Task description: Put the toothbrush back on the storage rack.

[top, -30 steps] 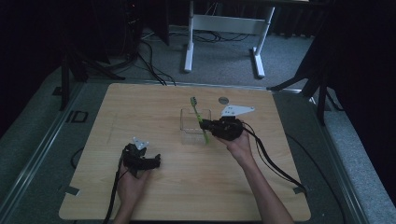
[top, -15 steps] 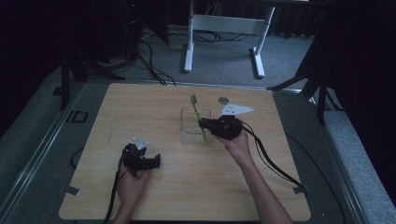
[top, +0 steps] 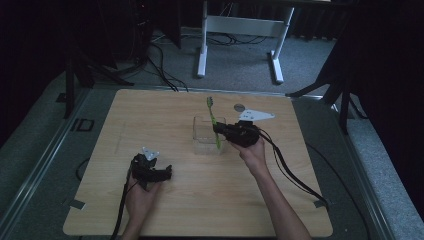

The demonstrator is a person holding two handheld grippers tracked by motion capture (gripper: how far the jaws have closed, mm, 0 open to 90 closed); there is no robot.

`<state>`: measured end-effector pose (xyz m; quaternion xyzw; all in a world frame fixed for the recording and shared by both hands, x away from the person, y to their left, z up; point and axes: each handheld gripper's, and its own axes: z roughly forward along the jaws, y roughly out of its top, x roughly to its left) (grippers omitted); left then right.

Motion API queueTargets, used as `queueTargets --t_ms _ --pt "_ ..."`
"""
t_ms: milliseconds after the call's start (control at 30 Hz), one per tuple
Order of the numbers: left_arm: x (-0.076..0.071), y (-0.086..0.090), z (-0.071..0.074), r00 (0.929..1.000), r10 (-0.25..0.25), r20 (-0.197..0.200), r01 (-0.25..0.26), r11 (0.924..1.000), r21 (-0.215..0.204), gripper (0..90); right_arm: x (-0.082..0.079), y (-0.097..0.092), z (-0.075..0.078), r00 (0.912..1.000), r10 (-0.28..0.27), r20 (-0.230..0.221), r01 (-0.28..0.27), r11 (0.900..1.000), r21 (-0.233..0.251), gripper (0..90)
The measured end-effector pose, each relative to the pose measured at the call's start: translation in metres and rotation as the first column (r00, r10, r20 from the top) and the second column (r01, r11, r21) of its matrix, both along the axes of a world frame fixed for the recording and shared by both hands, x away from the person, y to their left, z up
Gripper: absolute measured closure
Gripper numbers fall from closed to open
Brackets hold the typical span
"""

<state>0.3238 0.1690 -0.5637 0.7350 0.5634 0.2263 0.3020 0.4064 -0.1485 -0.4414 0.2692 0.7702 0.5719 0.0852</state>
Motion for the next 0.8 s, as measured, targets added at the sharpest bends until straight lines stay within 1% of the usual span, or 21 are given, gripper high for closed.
queueTargets --t_ms 200,367,567,800 --pt "0.0000 0.0000 0.0000 1.0000 0.000 0.000 0.000 1.0000 0.000 8.2 0.0028 -0.0014 0.0013 0.9999 -0.015 -0.002 0.015 0.9993 0.033 83.1" --pt "0.0000 0.0000 0.0000 1.0000 0.000 0.000 0.000 1.0000 0.000 8.2 0.0043 -0.0022 0.0018 0.9995 -0.033 0.002 0.033 0.9986 0.042 83.1" --pt "0.0000 0.0000 0.0000 1.0000 0.000 0.000 0.000 1.0000 0.000 8.2 0.0064 -0.0026 0.0024 0.9985 -0.055 0.004 0.054 0.9965 0.064 83.1" --pt "0.0000 0.0000 0.0000 1.0000 0.000 0.001 0.000 1.0000 0.000 8.2 0.0084 -0.0031 0.0024 0.9977 -0.068 0.003 0.068 0.9949 0.075 83.1"
